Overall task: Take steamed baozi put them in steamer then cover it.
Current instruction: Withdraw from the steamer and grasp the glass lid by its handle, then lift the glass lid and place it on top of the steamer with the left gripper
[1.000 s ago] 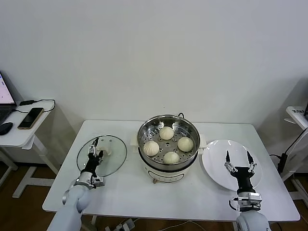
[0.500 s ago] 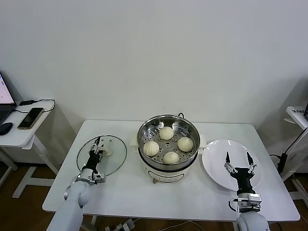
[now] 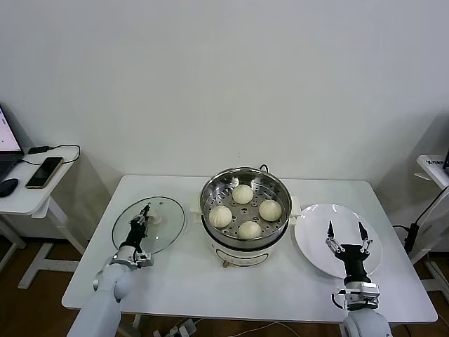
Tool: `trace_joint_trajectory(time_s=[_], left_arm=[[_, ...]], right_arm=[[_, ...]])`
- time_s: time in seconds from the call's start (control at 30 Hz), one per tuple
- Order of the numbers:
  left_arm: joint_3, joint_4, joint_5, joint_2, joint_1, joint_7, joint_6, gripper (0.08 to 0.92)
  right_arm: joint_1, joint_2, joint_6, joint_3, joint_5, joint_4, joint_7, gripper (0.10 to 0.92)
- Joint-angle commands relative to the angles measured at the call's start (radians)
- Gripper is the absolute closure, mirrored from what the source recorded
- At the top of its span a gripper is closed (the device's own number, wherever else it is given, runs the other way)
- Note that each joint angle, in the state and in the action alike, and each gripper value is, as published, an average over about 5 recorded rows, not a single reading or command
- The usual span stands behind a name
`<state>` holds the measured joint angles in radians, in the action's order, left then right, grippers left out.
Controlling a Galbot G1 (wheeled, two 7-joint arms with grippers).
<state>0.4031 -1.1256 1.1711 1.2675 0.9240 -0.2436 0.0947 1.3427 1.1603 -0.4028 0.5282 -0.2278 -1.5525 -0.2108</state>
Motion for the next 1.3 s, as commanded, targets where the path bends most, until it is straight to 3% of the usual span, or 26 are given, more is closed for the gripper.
trace_joint_trajectory(time_s=[0.03, 0.2, 0.5, 0.77, 0.93, 1.1, 1.3], left_arm=[[0.006, -0.104, -0.058, -0.017, 0.03, -0.006, 0.01, 0.806], [0.027, -0.259, -0.094, -0.063, 0.082, 0.002, -0.007, 0.809], [0.043, -0.749, -0.197, -0.127, 0.213, 0.113, -0.156, 0.809], [-0.118, -1.018, -0.173, -0.111, 0.2, 0.221, -0.323, 0.809], [-0.328, -1.036, -0.15, -0.06, 0.121, 0.272, -0.44, 0.809], [-0.513, -0.921, -0.097, 0.034, 0.003, 0.324, -0.544, 0.809], [-0.607, -0.769, 0.007, 0.137, -0.088, 0.399, -0.62, 0.809]], right_arm=[[-0.002, 0.003, -0.002, -0.002, 0.003, -0.003, 0.001, 0.203], [-0.005, 0.001, -0.003, -0.003, 0.004, -0.004, 0.001, 0.203], [-0.02, -0.004, 0.019, -0.01, 0.005, -0.002, -0.01, 0.203], [-0.016, -0.004, 0.021, -0.001, 0.004, -0.005, -0.014, 0.203], [-0.01, -0.005, 0.022, 0.011, 0.004, -0.005, -0.015, 0.203], [-0.007, 0.001, 0.023, 0.022, 0.007, -0.005, -0.017, 0.203], [0.0, 0.015, 0.021, 0.04, 0.011, -0.002, -0.017, 0.203]])
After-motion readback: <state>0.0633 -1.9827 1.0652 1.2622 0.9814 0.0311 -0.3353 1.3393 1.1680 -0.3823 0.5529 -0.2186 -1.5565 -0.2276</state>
